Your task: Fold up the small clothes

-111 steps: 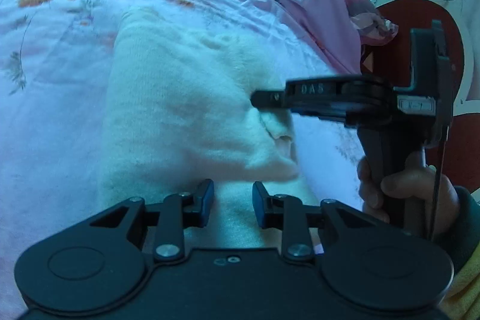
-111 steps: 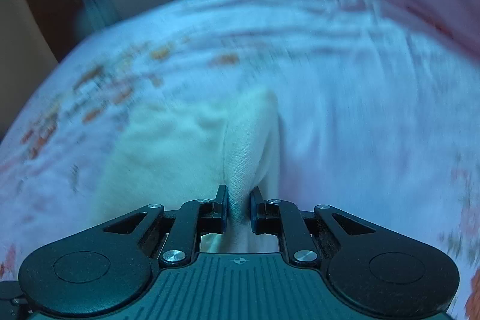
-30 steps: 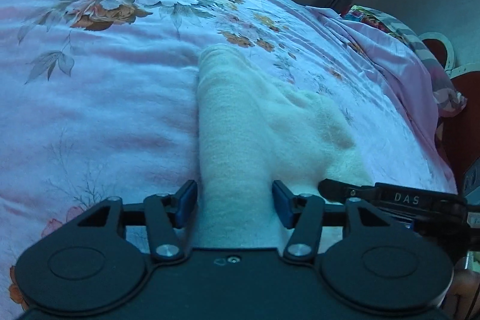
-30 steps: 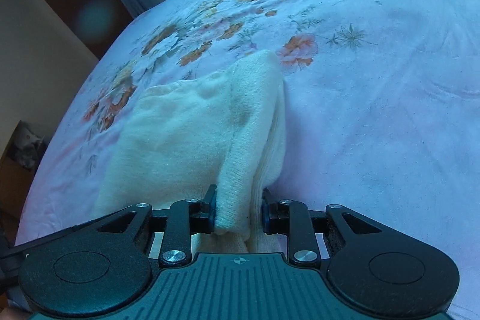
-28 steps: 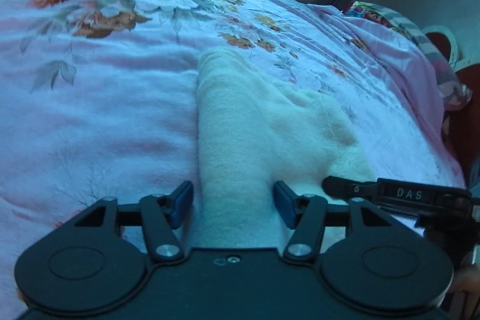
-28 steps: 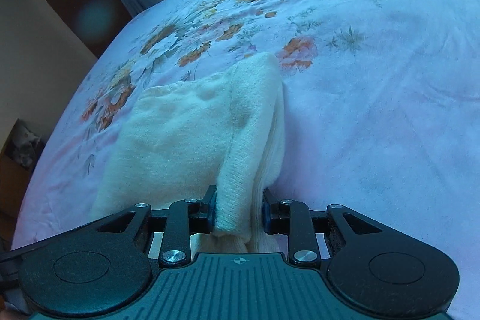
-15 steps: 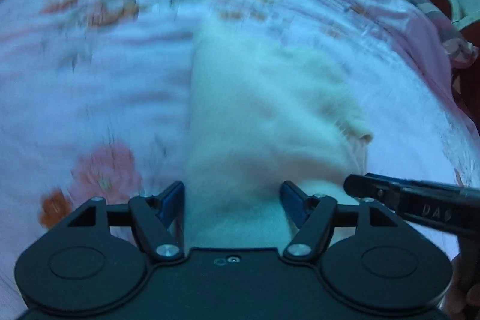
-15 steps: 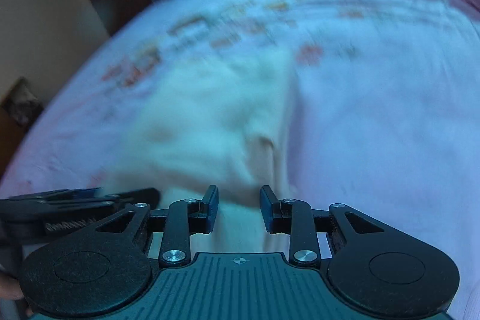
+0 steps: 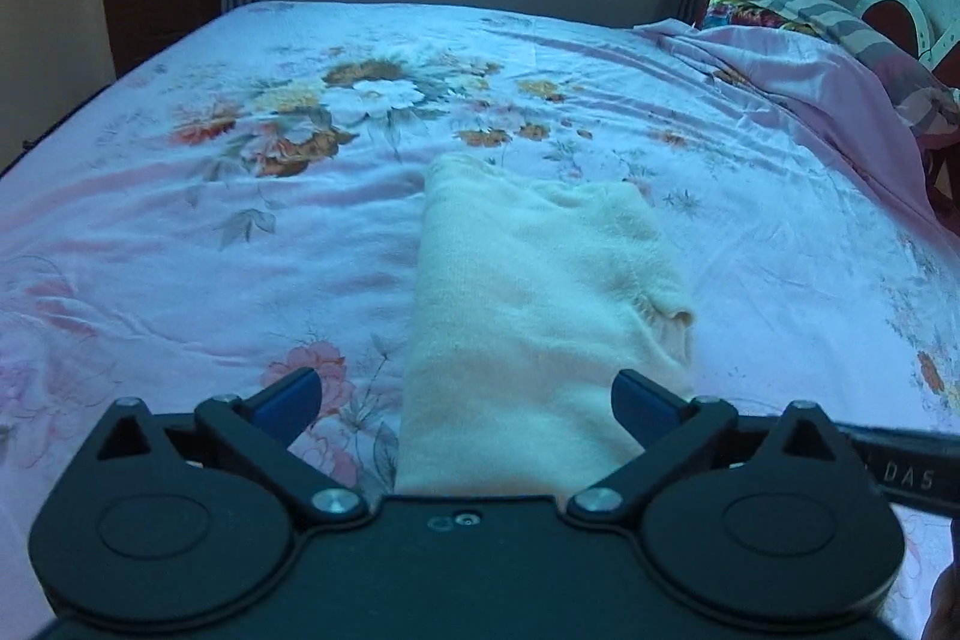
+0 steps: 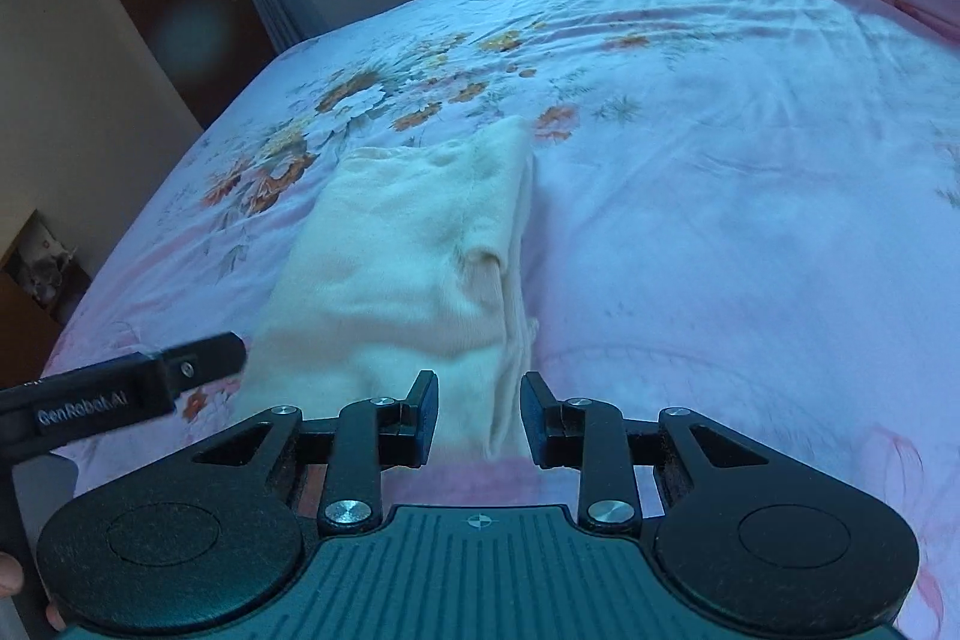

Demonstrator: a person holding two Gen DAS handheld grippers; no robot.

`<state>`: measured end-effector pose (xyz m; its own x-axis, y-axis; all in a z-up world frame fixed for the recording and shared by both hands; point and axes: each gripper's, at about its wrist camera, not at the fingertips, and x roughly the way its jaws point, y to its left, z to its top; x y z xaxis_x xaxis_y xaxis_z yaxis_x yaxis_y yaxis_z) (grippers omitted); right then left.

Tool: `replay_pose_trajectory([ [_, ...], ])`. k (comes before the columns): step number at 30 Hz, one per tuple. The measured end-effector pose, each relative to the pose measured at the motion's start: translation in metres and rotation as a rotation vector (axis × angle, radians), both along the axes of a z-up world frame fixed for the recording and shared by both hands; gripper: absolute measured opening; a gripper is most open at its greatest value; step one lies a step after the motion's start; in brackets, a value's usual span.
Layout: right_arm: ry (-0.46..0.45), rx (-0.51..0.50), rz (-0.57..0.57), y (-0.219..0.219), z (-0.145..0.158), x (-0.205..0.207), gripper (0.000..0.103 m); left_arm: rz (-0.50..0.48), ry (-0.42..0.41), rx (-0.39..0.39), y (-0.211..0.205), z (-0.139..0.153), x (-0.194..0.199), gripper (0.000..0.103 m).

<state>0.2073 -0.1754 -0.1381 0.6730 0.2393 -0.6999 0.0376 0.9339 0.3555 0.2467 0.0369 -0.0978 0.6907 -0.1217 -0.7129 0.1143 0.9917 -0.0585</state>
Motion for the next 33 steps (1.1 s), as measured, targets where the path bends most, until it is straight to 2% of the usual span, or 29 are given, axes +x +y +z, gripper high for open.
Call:
replay_pose_trajectory([
  [3, -0.028, 0.004, 0.001, -0.002, 0.013, -0.03, 0.031, 0.05, 0.02, 0.02, 0.0, 0.016, -0.019, 0.102],
  [5, -0.046, 0.004, 0.004, -0.002, 0.022, -0.049, 0.046, 0.069, 0.01, 0.053, -0.001, 0.027, -0.036, 0.102],
  [6, -0.057, 0.008, 0.011, -0.002, 0.027, -0.06, 0.062, 0.071, -0.004, 0.072, -0.001, 0.033, -0.047, 0.102],
  [7, -0.076, 0.014, 0.017, -0.001, 0.031, -0.071, 0.069, 0.071, -0.021, 0.088, -0.003, 0.039, -0.057, 0.102],
  [10, -0.115, -0.002, 0.039, 0.005, 0.042, -0.103, 0.07, 0.028, -0.029, 0.113, -0.007, 0.055, -0.086, 0.102],
  [12, -0.131, 0.007, 0.05, 0.007, 0.048, -0.122, 0.07, 0.011, -0.023, 0.075, -0.005, 0.065, -0.108, 0.101],
  [16, -0.187, -0.034, 0.037, 0.013, 0.068, -0.162, 0.071, 0.066, -0.041, 0.013, 0.004, 0.082, -0.147, 0.101],
  [17, -0.21, -0.044, 0.032, 0.015, 0.073, -0.171, 0.075, 0.095, -0.053, 0.011, 0.006, 0.085, -0.154, 0.101],
  [18, -0.235, -0.051, 0.027, 0.016, 0.079, -0.181, 0.087, 0.132, -0.076, 0.016, 0.007, 0.089, -0.164, 0.102],
  [19, -0.263, -0.058, 0.024, 0.017, 0.084, -0.19, 0.094, 0.152, -0.097, 0.017, 0.008, 0.091, -0.172, 0.102],
  [23, -0.371, -0.127, -0.008, 0.021, 0.1, -0.228, 0.097, 0.201, -0.144, 0.036, 0.011, 0.094, -0.198, 0.102],
  [26, -0.424, -0.171, -0.055, 0.02, 0.108, -0.248, 0.103, 0.177, -0.166, 0.052, 0.009, 0.096, -0.212, 0.102],
  [29, -0.451, -0.182, -0.071, 0.017, 0.109, -0.26, 0.103, 0.152, -0.195, 0.074, 0.001, 0.095, -0.221, 0.102],
  [33, -0.458, -0.191, -0.084, 0.012, 0.113, -0.264, 0.103, 0.113, -0.183, 0.03, -0.007, 0.094, -0.225, 0.102],
])
